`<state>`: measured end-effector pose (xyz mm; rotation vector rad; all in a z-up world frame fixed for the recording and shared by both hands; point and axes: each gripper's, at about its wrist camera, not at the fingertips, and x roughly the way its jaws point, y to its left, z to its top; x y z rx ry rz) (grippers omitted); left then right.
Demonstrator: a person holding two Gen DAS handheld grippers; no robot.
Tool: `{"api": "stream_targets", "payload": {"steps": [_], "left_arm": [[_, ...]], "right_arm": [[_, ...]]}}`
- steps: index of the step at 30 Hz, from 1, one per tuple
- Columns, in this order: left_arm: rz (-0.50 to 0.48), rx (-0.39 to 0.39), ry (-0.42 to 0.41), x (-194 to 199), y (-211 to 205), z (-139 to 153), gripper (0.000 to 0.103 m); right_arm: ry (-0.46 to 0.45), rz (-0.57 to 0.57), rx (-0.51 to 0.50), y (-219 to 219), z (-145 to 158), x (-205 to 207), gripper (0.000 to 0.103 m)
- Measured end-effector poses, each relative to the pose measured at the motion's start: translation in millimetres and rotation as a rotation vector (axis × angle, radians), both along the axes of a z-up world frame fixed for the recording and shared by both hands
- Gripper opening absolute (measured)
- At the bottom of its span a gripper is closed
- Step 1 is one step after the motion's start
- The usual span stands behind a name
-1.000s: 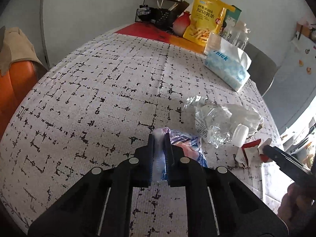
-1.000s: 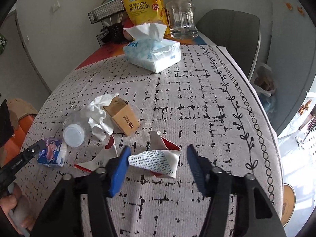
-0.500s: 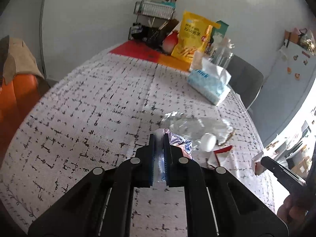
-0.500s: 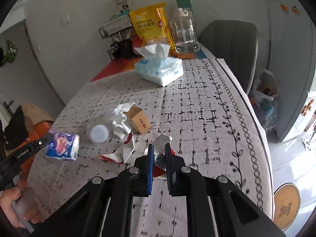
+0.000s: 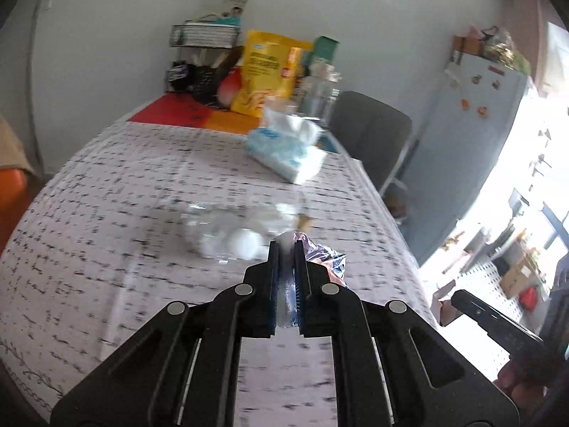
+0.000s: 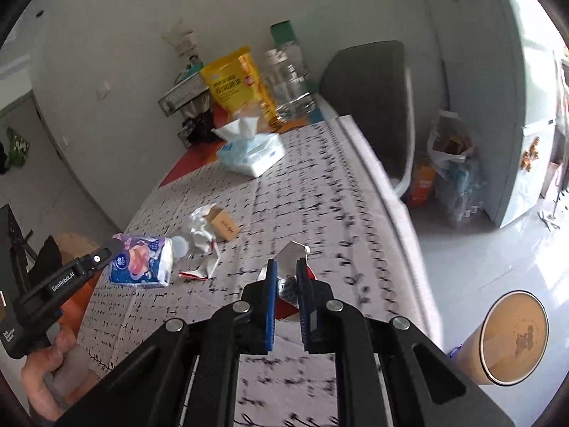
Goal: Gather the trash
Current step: 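Carry the tissue packet and paper scrap in both tools over the tan bin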
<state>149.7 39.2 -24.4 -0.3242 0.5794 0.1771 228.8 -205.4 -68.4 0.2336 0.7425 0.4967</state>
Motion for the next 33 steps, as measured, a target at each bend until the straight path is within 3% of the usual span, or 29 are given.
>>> {"api": "stream_targets", "payload": {"steps": [21,33], "left_arm": [[-0.343,0.004,0.007,60,-189,6,0.009],[-0.506,0.013,0.1,107,-297,-32,0.009]], "right_arm": [[0.001,-0.307,0.042,-184,2,-23,0.012],[0.079,-0.494,0.077,-279,-46,-28,0.012]]}}
